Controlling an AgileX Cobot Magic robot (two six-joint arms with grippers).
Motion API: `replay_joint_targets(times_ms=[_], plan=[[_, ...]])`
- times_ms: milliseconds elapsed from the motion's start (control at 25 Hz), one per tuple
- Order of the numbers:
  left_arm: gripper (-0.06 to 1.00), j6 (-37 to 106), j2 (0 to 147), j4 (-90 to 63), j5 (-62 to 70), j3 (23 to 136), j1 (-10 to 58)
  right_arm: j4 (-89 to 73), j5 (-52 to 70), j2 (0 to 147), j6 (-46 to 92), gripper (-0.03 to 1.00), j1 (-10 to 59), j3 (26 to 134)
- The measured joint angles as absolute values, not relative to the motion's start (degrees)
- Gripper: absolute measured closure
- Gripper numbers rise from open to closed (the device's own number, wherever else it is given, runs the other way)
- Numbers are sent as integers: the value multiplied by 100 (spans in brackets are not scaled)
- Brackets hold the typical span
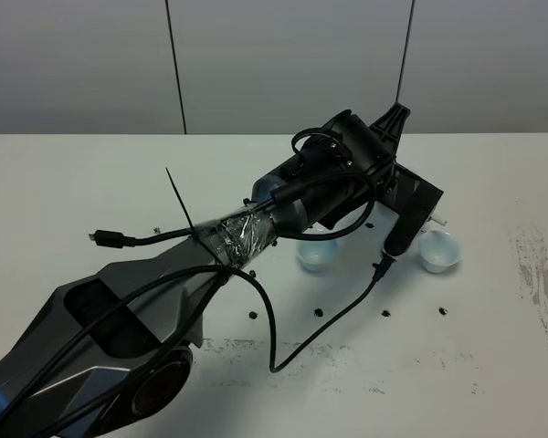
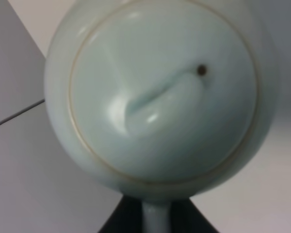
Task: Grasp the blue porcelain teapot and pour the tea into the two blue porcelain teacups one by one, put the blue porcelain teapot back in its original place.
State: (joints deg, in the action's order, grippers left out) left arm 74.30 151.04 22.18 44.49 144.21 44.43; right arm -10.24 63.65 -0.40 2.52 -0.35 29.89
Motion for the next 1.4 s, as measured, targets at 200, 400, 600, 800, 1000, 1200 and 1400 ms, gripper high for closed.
replay_joint_targets(times_ms=[200, 400, 600, 800, 1000, 1200, 1400], plan=[[87, 7430, 15104, 2500, 4444, 14421, 4526, -1024, 6365, -40, 252, 60, -35, 2989], [87, 7430, 15104, 2793, 4444, 14421, 4606, -1024, 6365, -40, 252, 60, -35, 2989], [87, 7430, 15104, 3071, 4444, 14421, 4642, -1024, 6365, -40, 252, 60, -35, 2989], [87, 7430, 15104, 3201, 4301, 14324, 4672, -1024, 6365, -40, 252, 60, -35, 2989], [87, 7430, 15111, 3515, 4124, 14021, 4689, -1024, 6365, -40, 252, 60, -35, 2989], [87, 7430, 15118, 3601, 4053, 14002, 4689, -1024, 6365, -40, 252, 60, -35, 2989], [87, 7428, 15118, 3778, 4013, 13996, 4727, -1024, 6365, -40, 252, 60, -35, 2989]])
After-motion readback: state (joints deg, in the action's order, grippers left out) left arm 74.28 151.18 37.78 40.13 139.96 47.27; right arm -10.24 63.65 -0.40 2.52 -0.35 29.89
